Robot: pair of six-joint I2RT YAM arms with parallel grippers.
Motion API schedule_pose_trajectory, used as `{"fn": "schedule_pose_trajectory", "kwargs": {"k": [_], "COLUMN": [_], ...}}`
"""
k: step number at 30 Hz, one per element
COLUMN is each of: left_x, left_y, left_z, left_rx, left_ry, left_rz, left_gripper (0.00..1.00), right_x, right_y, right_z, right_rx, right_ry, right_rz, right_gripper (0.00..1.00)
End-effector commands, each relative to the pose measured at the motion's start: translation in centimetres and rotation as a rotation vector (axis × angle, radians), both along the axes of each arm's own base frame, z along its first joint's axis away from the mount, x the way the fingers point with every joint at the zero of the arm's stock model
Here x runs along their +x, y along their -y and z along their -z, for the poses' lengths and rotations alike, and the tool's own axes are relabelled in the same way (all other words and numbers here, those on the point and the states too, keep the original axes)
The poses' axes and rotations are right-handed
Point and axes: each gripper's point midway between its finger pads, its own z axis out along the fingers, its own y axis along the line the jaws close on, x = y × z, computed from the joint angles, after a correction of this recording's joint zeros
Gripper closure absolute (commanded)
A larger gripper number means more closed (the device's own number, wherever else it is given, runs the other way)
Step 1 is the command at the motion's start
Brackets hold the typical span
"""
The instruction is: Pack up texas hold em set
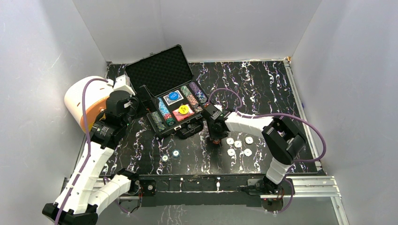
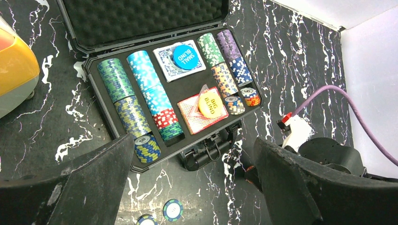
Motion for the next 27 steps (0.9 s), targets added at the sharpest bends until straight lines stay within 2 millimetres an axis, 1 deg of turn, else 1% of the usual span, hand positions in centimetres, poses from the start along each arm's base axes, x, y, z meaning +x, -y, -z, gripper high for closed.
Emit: {"fn": "schedule_pose_trajectory", "kwargs": {"k": [1, 2, 3, 6, 8, 10, 14, 15, 16, 20, 23, 27], "left_x": [-0.1, -0.1, -0.1, -0.2, -0.3, -0.4, -0.7, -0.7, -0.8, -1.4, -1.9, -2.8], "left_y": [0.0, 0.0, 0.1, 0.8, 1.4, 2.2, 4.5, 5.3, 5.9, 8.4, 10.0, 12.4], "left_z": [-0.6, -0.6, -0.5, -0.1, 0.5, 1.1, 2.6, 2.8, 3.6, 4.8, 5.4, 6.1], "left_rx": [-0.008, -0.01, -0.013, -0.032, -0.051, -0.075, -0.15, -0.174, -0.189, -0.274, -0.313, -0.293], "left_ry": [0.024, 0.024, 0.021, 0.003, -0.019, -0.04, -0.085, -0.089, -0.106, -0.128, -0.109, -0.056], "left_rz": [-0.001, 0.001, 0.005, 0.031, 0.054, 0.089, 0.184, 0.215, 0.242, 0.366, 0.435, 0.513], "left_gripper": [0.02, 0.02, 0.02, 0.02, 0.02, 0.02, 0.02, 0.02, 0.02, 0.03, 0.05, 0.04], "right_x": [-2.5, -2.4, -2.1, -1.0, 0.0, 0.7, 1.6, 1.7, 1.9, 2.5, 3.0, 3.5], "right_y": [1.5, 1.4, 1.2, 0.2, -0.6, -0.9, -1.7, -1.9, -2.1, -3.1, -4.4, -6.0], "right_z": [3.3, 3.2, 2.9, 1.3, -1.2, -3.0, -6.5, -7.3, -8.1, -10.8, -13.0, -15.4], "right_rx": [-0.082, -0.076, -0.067, -0.013, 0.048, 0.084, 0.168, 0.189, 0.212, 0.32, 0.436, 0.597], "right_ry": [-0.121, -0.118, -0.107, -0.049, 0.016, 0.059, 0.124, 0.138, 0.15, 0.175, 0.184, 0.185], "right_rz": [-0.002, 0.002, 0.011, 0.039, 0.059, 0.084, 0.131, 0.14, 0.15, 0.197, 0.241, 0.329], "right_gripper": [0.68, 0.73, 0.75, 0.76, 0.76, 0.76, 0.76, 0.76, 0.76, 0.75, 0.74, 0.73]}}
